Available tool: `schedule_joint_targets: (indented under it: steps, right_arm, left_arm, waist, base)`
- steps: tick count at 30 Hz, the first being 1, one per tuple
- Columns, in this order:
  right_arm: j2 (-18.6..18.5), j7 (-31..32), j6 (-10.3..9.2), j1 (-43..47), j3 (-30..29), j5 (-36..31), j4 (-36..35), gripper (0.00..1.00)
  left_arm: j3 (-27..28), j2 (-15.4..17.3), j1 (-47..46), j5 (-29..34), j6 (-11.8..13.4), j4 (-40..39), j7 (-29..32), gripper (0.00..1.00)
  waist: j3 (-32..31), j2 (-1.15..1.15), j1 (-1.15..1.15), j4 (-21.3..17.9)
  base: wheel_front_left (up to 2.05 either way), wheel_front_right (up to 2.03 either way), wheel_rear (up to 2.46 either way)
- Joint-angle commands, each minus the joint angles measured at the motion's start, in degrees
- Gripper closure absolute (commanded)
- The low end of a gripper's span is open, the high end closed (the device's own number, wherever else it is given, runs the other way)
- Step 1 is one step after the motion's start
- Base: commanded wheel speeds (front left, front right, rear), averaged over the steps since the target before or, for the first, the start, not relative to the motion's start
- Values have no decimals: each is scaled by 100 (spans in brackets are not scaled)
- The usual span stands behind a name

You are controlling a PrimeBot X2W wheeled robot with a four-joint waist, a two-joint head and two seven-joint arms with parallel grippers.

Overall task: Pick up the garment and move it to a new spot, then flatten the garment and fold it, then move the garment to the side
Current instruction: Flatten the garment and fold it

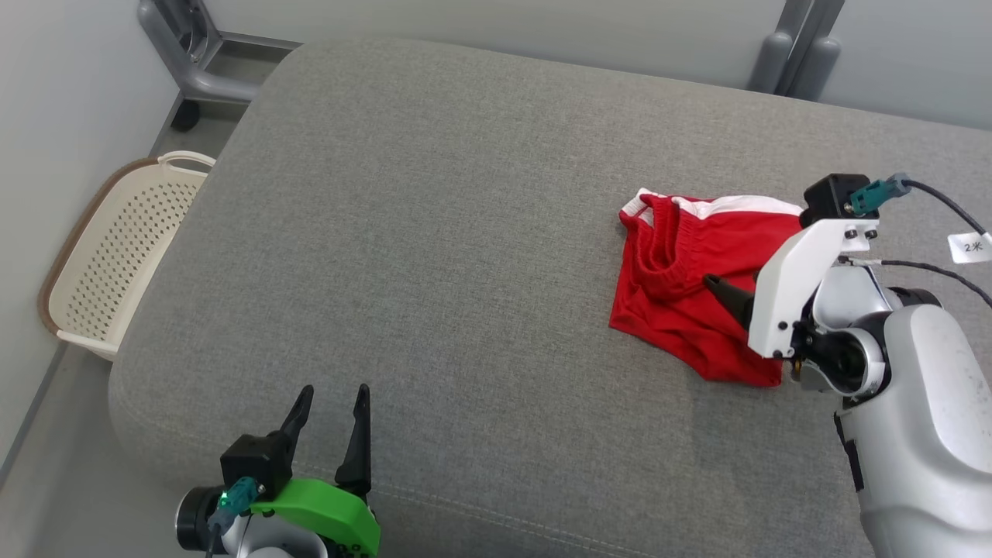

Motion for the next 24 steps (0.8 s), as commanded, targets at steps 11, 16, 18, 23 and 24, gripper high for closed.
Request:
schedule_joint_targets:
  steps: [11, 16, 18, 23, 24]
  right_arm:
    - [26, -883, -1, 931, 383, -633, -862, 0]
    - [-39, -1482, -1, 843, 690, -876, -433, 0]
    - [-24, -1555, -2, 797, 706, -903, -332, 0]
    - [36, -1890, -2, 580, 771, -1059, 153, 0]
    - [53, -1960, -1, 529, 780, -1075, 239, 0]
  left_arm:
    - [5, 19, -67, -49, 27, -48, -17, 0]
    - [-34, -9, -107, -55, -1, -29, -17, 0]
    - [-38, -15, -114, -56, -3, -24, -17, 0]
    - [-66, -36, -139, -63, -22, 1, -17, 0]
    - [-73, -40, -141, -64, -28, 6, -17, 0]
  waist:
    - [121, 0, 0, -55]
    - [183, 0, 0, -15]
    - [193, 0, 0, -4]
    - [244, 0, 0, 87]
    - [252, 0, 0, 107]
  base:
    - [0, 0, 0]
    - [0, 0, 0]
    - [0, 0, 0]
    - [0, 0, 0]
    - [0, 0, 0]
